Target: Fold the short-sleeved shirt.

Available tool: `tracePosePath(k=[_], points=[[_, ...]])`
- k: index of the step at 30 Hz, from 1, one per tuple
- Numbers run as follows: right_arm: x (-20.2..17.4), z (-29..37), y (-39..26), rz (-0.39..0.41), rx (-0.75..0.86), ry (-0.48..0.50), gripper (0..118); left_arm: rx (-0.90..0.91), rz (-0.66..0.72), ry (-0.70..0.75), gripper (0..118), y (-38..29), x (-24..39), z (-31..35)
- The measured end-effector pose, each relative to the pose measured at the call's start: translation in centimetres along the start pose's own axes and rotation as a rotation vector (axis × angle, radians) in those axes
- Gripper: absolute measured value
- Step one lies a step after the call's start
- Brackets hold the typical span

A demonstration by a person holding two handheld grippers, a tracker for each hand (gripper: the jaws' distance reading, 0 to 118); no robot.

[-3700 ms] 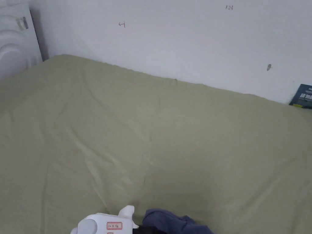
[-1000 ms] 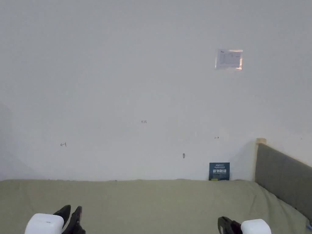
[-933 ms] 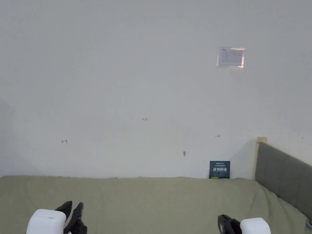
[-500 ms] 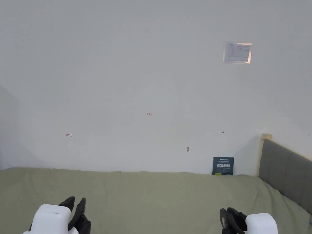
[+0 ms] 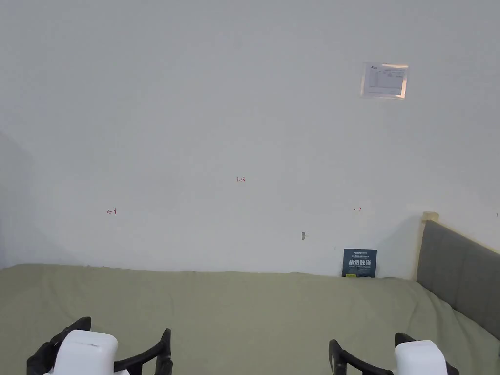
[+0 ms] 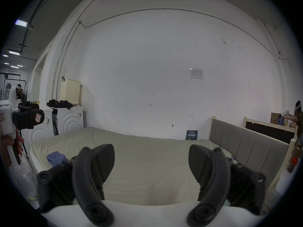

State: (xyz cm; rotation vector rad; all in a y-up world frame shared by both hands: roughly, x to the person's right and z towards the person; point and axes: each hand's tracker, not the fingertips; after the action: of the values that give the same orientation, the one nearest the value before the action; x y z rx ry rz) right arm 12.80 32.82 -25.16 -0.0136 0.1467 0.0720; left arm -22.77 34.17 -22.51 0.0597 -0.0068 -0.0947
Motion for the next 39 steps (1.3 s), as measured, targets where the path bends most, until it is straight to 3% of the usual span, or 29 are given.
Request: tracePosePath(k=[4,7,11,14,17,22,24,32,39], points=[[0.2,0.3,0.2,-0.044,0.029,-0.004,112,0.005,0.016,-0.006,118,0.1,0.0,0.0],[0.4,0.2,0.5,-0.046,0.014,-0.006,113,0.023,0.020,-0.002,118,0.2,0.1,0.1],[-0.7,-0.1,0.5,0.027,-0.037,-0.043,113,-0.002,0.022,0.002,118,0.5,0.3,-0.3],[-1.0,-0.1,0.3,-0.005,-0.070,-0.001,113,0.001,0.039,-0.004,118,0.5,0.3,-0.2],[-0.6,-0.1,0.1,-0.089,-0.102,0.062,113,-0.013,0.034,-0.007,118,0.4,0.3,-0.3],[-0.5,-0.3,0.8,-0.193,-0.112,-0.087,113,-0.018,0.030,-0.007,118,0.1,0.4,-0.4],[-0.6,-0.4,1.2,-0.188,-0.119,-0.137,113,-0.020,0.039,-0.006,118,0.1,0.3,-0.5],[-1.5,-0.4,1.5,-0.141,-0.113,-0.119,113,-0.025,0.046,0.002,118,0.1,0.0,-0.8],[-1.3,-0.7,1.5,-0.167,-0.105,-0.098,113,-0.030,0.038,-0.002,118,0.1,-0.1,-0.8]])
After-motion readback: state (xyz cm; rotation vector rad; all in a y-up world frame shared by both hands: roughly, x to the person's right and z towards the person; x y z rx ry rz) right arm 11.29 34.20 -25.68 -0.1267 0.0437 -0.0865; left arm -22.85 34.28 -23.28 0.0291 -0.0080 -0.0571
